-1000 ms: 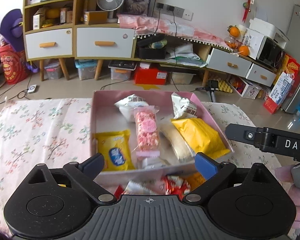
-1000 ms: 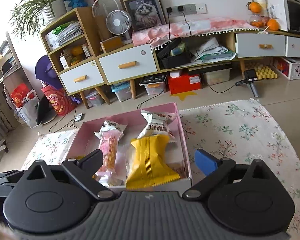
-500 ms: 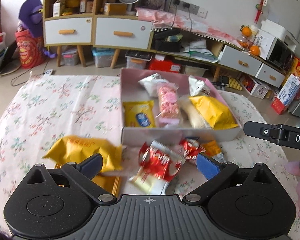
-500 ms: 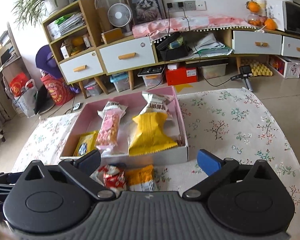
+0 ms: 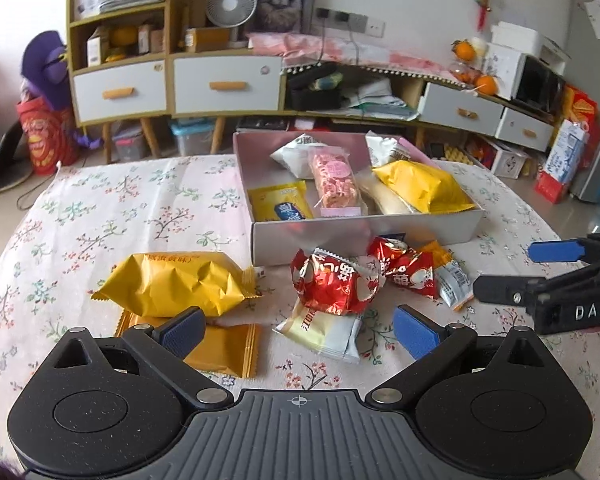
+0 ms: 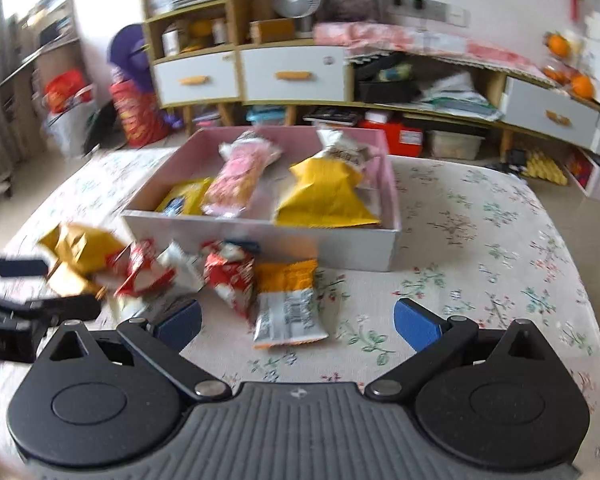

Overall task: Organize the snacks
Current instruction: 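Withdraw both tools from the box back toward the snack pile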

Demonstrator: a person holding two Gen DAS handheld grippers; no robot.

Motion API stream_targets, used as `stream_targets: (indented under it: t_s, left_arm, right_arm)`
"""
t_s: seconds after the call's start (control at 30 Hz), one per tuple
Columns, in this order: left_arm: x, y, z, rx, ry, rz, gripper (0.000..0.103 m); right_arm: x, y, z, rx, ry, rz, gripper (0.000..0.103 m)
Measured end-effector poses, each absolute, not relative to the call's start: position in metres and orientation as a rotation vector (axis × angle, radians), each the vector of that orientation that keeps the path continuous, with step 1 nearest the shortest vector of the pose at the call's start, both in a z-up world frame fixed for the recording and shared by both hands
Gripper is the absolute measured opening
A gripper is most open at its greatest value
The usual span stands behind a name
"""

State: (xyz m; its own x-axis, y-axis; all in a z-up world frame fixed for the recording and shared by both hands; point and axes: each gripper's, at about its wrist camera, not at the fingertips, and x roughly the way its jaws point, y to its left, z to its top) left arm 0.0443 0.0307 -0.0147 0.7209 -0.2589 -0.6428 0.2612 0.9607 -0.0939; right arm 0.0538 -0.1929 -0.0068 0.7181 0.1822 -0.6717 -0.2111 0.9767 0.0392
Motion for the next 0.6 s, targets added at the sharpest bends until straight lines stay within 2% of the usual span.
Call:
stream_targets:
  t_s: [0.47,0.6]
  left_arm:
    - [0.048,0.025,-0.017,0.079,0.568,-0.46,0.099]
    - [0.057,0.018,-0.022,0.108,0.582,-0.494,0.093]
  right_arm:
    - [0.046,-0.19,-0.017,-0.154,0.632,0.362,0.102]
    - [0.049,-0.187,-0.018,-0.18,0.607,0.394,0.096]
